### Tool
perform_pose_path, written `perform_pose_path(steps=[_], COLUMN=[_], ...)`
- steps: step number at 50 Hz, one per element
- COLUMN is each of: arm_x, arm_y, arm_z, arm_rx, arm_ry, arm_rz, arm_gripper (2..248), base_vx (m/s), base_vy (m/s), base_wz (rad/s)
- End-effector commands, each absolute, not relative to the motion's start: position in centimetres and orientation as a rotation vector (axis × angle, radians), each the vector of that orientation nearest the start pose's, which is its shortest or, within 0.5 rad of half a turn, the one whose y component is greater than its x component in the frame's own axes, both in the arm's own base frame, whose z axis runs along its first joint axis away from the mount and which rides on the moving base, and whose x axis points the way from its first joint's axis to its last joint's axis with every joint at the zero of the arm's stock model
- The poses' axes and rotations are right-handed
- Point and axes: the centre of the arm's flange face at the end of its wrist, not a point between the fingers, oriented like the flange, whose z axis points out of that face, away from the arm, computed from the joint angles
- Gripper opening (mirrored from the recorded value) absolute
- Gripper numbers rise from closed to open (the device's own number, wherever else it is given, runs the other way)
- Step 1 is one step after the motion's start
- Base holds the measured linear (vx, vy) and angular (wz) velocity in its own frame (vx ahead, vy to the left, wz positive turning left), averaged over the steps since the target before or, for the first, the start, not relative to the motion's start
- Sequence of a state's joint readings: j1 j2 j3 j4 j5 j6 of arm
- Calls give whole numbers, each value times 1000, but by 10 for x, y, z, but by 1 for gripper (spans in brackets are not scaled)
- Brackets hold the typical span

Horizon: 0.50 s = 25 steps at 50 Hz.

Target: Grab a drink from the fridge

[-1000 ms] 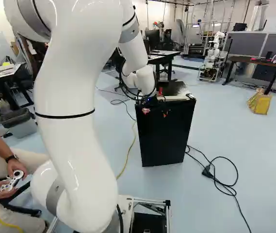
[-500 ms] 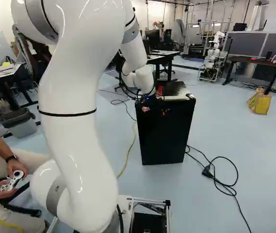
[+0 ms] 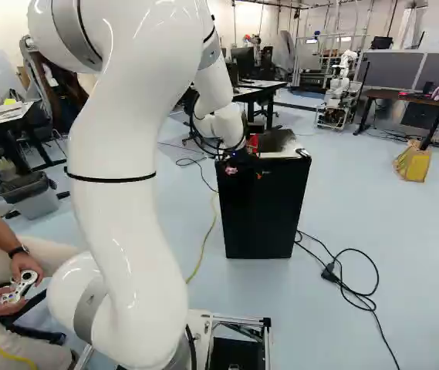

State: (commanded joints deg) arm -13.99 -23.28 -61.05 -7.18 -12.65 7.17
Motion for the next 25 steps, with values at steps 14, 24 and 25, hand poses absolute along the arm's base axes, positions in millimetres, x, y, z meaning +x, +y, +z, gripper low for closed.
perform_pose_path(steps=[14,24,25], arm_x=[556,556,556], arm_y=[-140,-140,-140], arm_z=[396,396,396], arm_rx=[-3119,-3119,-3119], arm_ry=[394,394,394], arm_rz=[-697,-697,-697], arm_gripper=[247,247,247], base_vx=[0,0,0], base_vy=[0,0,0], base_wz=[0,0,0])
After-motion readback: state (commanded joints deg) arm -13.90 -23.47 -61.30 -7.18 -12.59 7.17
